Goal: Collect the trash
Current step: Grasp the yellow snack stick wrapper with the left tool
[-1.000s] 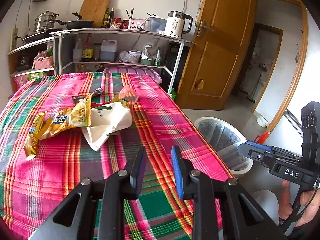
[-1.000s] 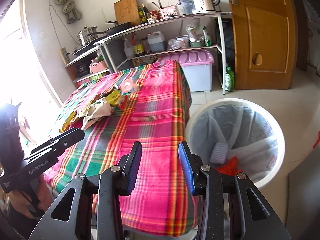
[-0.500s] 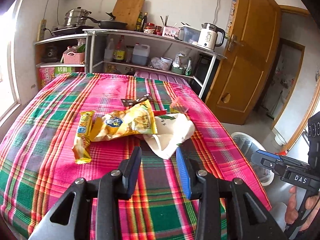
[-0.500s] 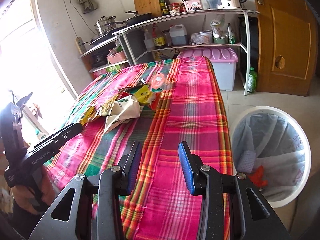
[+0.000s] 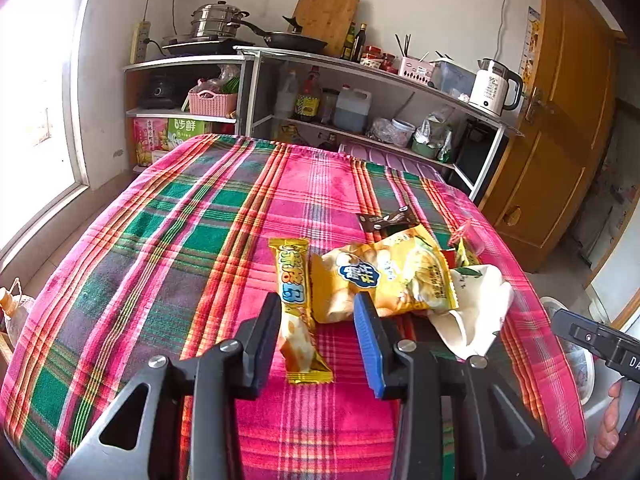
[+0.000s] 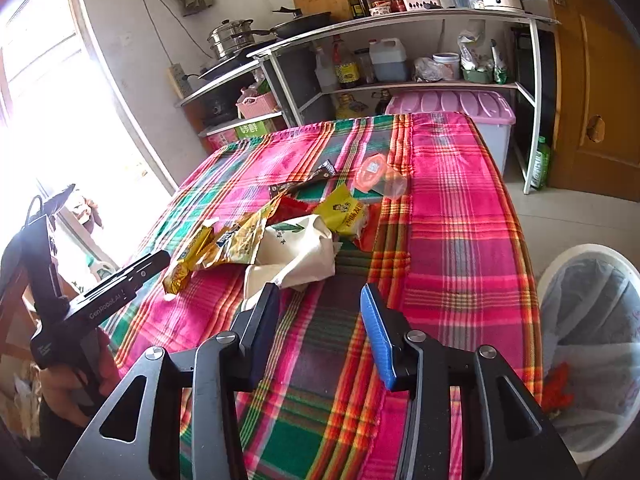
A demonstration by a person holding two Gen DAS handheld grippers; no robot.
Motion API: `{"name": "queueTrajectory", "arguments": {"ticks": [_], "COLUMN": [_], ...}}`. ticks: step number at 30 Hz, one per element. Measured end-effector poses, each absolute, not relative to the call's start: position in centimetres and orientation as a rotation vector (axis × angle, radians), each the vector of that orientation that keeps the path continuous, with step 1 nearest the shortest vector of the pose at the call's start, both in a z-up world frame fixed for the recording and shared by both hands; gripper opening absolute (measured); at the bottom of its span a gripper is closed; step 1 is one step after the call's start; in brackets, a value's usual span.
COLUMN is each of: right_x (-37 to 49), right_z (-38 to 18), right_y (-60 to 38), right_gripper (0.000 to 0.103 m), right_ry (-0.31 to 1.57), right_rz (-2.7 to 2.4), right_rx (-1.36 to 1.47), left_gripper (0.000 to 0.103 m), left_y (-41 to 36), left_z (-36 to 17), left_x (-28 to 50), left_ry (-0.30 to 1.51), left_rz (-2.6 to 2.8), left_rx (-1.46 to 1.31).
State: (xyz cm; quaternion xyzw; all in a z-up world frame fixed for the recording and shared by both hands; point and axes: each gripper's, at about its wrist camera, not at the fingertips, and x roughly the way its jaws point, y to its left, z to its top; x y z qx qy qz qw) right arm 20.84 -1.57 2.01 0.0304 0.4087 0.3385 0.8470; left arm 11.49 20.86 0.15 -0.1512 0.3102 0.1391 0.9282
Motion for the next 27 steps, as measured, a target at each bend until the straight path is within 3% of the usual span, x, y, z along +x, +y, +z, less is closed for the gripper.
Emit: {"name": "queueTrajectory", "arguments": {"ticks": [19, 21, 23, 27], "right_x": [26.0, 25.9, 25.6, 25.0], "right_z": [-2.0, -2.2, -2.1, -1.7], "right_y": [2.4, 2.3, 2.3, 2.2], "right_gripper": [0.048, 0.048, 0.037, 0.036], "right_ry": [1.015, 1.026, 1.024, 1.006], "right_rz": [0.716, 0.72, 0.725, 0.724], "right_rx": [0.113, 0.114, 0.11, 0.093], "left_gripper": [0.041, 0.033, 0.028, 0.019], "left_y": [23.2, 23.2, 23.1, 22.7], "left_z": [-2.8, -2.7, -2.7, -2.4], "left_x": [14.4, 14.3, 14.2, 13.9], "left_ry": [0.783, 0.781, 0.78, 0.766], "left_rz": [0.293, 0.292, 0.287, 0.282], "left_rx": [-0.422, -0.428, -0.428, -0.416]}}
